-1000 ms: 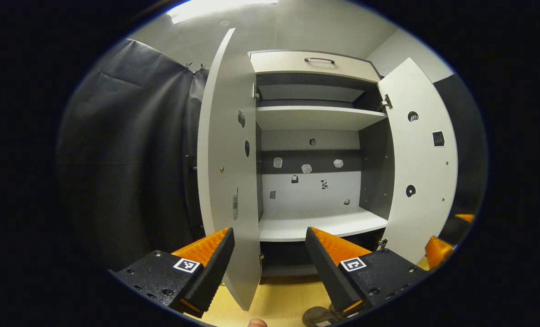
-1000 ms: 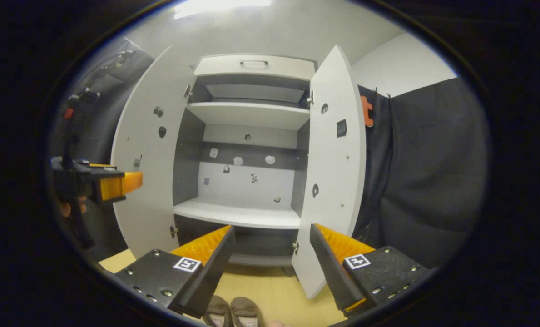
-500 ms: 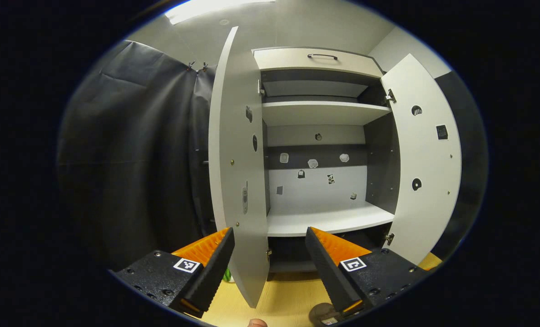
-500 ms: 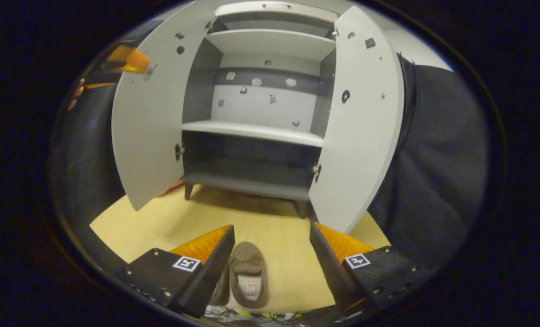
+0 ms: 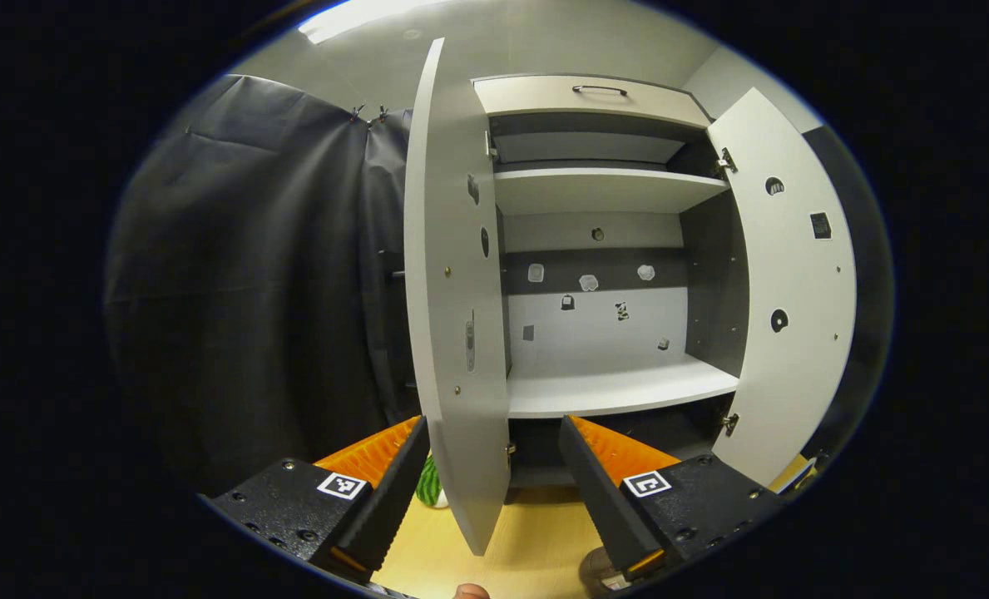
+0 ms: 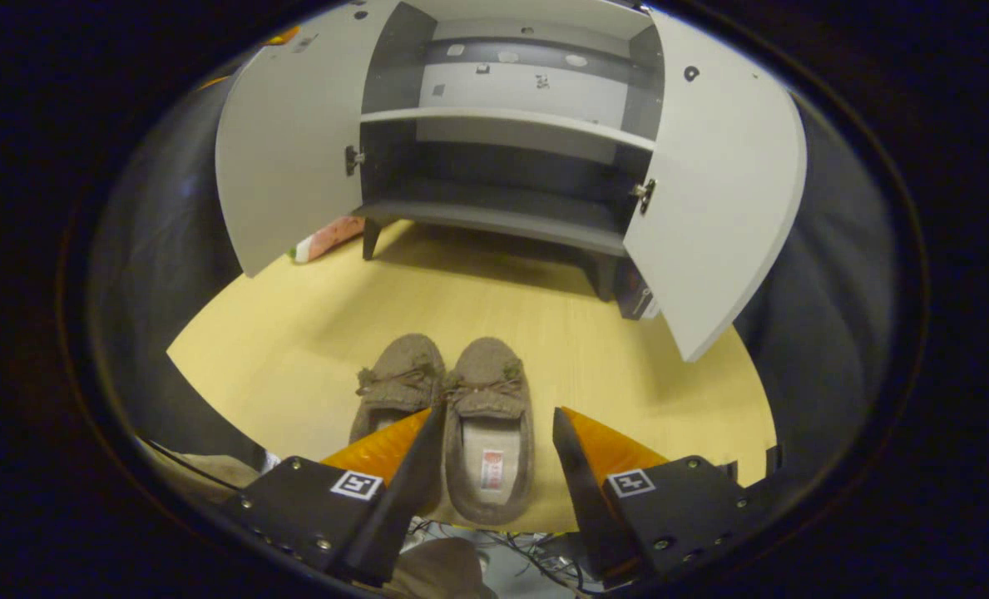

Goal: Grab one shoe with the right hand and put it into the shoe cabinet, grab the other shoe with the left hand and put it into the shoe cabinet; then close the right door with the right hand and the left door with the left hand.

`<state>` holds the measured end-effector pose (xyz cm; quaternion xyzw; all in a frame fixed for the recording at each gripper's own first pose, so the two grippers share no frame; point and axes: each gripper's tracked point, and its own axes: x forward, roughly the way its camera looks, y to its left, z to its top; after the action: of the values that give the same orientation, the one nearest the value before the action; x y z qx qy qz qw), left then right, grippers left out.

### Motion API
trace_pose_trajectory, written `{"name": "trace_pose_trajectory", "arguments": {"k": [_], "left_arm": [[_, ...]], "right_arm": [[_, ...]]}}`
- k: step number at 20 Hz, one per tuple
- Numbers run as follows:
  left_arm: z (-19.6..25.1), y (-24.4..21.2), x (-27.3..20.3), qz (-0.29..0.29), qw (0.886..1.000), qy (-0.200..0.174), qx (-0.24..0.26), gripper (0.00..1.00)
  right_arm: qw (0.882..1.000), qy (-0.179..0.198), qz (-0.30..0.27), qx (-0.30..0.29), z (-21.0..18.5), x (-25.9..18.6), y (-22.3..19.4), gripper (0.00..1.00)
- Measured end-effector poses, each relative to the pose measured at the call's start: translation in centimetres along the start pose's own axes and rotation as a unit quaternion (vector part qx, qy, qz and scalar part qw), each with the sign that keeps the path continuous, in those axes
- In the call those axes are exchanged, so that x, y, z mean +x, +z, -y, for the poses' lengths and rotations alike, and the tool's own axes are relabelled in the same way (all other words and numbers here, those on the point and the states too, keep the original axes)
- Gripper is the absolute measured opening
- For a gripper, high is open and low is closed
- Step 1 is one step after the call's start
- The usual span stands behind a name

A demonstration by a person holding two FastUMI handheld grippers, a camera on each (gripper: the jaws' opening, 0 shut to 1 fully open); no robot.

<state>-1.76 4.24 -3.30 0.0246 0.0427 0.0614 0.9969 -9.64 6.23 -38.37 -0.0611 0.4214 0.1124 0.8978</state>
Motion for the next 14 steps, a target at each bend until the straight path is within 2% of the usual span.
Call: {"name": "trace_pose_trajectory", "arguments": {"k": [8, 9, 10, 11, 12, 14], "left_arm": [[-0.9, -1.1, 0.2, -0.017, 1.0, 0.01, 0.005, 0.96], [-1.1, -1.2, 0.2, -0.017, 1.0, 0.012, 0.006, 0.96], [-1.2, -1.3, 0.3, -0.018, 1.0, 0.014, 0.006, 0.96], [-1.4, -1.3, 0.4, -0.018, 1.0, 0.016, 0.005, 0.96], [-1.7, -1.4, 0.4, -0.019, 1.0, 0.018, 0.004, 0.96], [-2.0, -1.6, 0.4, -0.021, 1.0, 0.02, 0.003, 0.96]], "right_arm": [[0.998, 0.016, -0.066, 0.006, -1.4, 4.3, -3.2, 0.83], [0.997, 0.015, -0.07, 0.005, -1.5, 4.7, -3.4, 0.8], [0.997, 0.013, -0.07, 0.002, -1.5, 5.2, -3.5, 0.69], [0.997, 0.011, -0.07, -0.001, -1.6, 5.6, -3.6, 0.72], [0.997, 0.012, -0.071, -0.003, -1.8, 6.0, -3.5, 0.69], [0.998, 0.007, -0.066, -0.013, -1.7, 6.9, -3.3, 0.72]]}}
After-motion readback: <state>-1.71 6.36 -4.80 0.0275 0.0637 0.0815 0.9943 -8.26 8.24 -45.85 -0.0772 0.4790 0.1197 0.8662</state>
